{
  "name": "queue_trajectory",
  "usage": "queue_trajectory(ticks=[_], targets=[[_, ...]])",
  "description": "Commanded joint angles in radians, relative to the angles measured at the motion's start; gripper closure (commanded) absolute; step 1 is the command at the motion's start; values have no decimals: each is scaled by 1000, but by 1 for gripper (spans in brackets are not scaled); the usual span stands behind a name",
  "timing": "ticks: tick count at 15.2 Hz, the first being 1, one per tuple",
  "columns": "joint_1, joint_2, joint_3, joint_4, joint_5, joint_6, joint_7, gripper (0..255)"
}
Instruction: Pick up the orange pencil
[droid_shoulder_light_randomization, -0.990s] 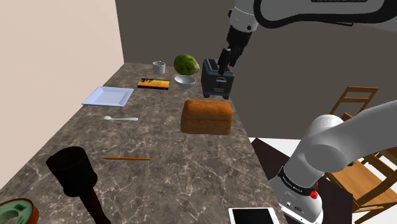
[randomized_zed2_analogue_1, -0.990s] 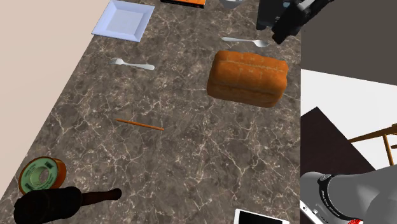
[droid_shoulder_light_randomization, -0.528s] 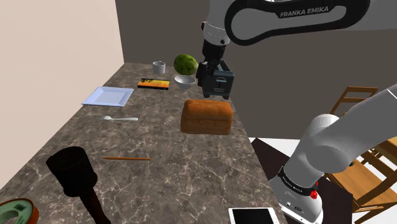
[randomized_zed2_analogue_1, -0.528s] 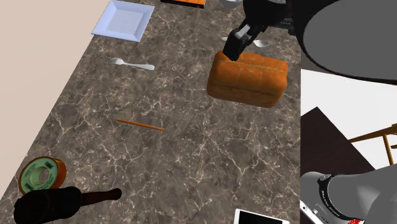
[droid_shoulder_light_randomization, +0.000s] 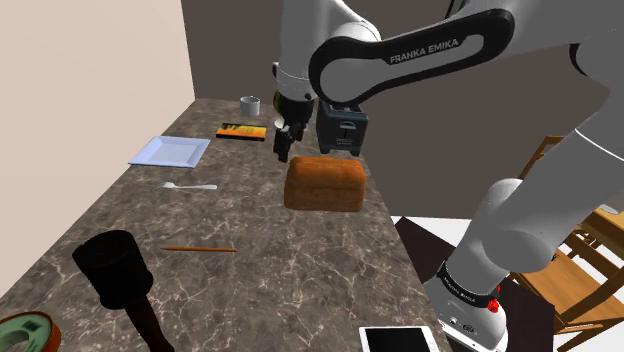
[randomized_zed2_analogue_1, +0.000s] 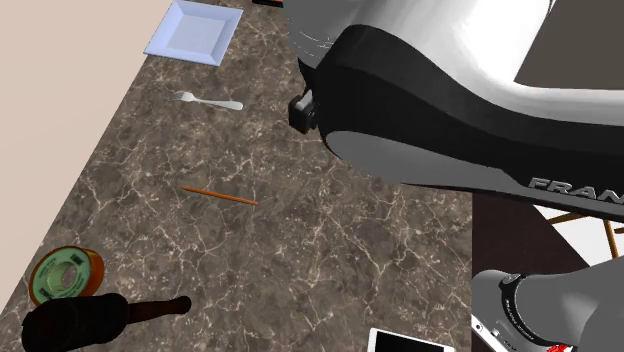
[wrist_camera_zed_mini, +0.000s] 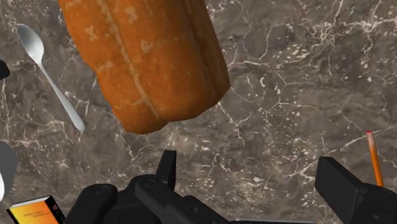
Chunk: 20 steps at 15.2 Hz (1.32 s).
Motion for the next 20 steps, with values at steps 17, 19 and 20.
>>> queue_trajectory(ticks=[17, 19, 20], targets=[[179, 580, 129, 341, -283, 61, 138, 0], [211, 645, 129, 390, -313, 56, 144, 0], [228, 677, 129, 416, -327, 53, 147, 0]])
